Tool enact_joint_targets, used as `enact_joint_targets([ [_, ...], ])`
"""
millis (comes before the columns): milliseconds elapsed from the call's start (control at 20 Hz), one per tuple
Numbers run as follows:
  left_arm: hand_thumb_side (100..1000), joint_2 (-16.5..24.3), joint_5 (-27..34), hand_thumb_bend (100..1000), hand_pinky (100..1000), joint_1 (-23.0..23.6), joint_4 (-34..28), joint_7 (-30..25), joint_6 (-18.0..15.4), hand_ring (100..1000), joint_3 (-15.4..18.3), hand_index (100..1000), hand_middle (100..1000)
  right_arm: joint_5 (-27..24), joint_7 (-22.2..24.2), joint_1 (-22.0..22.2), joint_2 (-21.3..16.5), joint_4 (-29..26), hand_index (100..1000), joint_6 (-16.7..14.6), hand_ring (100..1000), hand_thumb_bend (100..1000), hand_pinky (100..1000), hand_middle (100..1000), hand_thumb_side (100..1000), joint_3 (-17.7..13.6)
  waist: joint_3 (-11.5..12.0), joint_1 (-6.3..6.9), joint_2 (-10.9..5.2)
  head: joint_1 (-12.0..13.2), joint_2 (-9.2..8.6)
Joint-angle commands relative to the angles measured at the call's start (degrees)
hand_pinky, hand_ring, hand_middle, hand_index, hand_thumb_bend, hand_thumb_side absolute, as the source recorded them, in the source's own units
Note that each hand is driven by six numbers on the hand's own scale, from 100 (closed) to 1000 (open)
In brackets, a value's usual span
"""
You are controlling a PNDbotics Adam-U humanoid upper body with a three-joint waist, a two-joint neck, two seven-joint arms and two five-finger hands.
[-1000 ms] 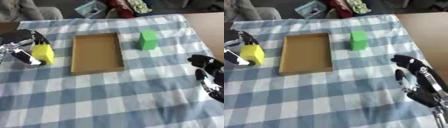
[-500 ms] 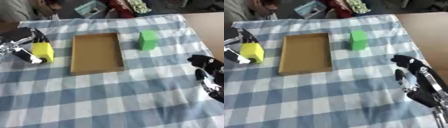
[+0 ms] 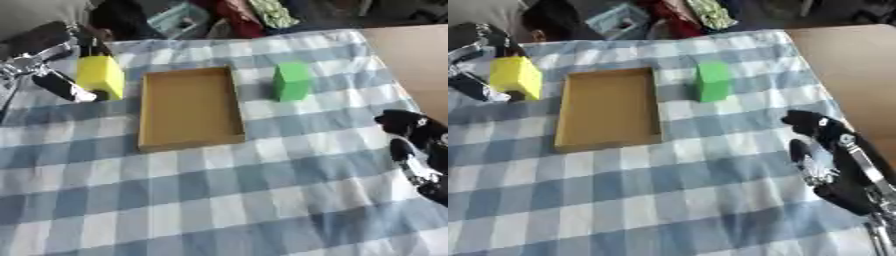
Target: Pick up objects on the table and place them in the box.
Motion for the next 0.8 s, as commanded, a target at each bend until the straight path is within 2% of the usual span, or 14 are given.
enact_joint_targets([
  [50,251,0.3,0.7,498,578,-1.8,-2.2,-1.6,-0.4,413,-1.0,660,376,-0.7,0.4,-0.8,-1.0,-0.5,890,-0.2,883,100,887,783,573,0.1,-0.4,0.01,-0.98,0.5,-0.3],
  [100,239,-0.1,0.6,451,578,-1.9,-2.5,-1.9,-0.7,415,-1.4,660,377,-0.7,0.5,-0.8,-1.0,-0.5,890,-0.2,883,100,887,783,571,0.1,-0.6,0.04,-0.92,0.6,-0.3],
  [800,278,-4.3,-2.7,474,583,-0.8,-3.8,-6.3,-3.6,442,-5.8,674,403,-1.0,0.8,-1.1,-0.8,-0.5,890,-0.2,883,100,888,784,575,0.1,-1.3,0.27,-0.3,0.6,-0.43],
])
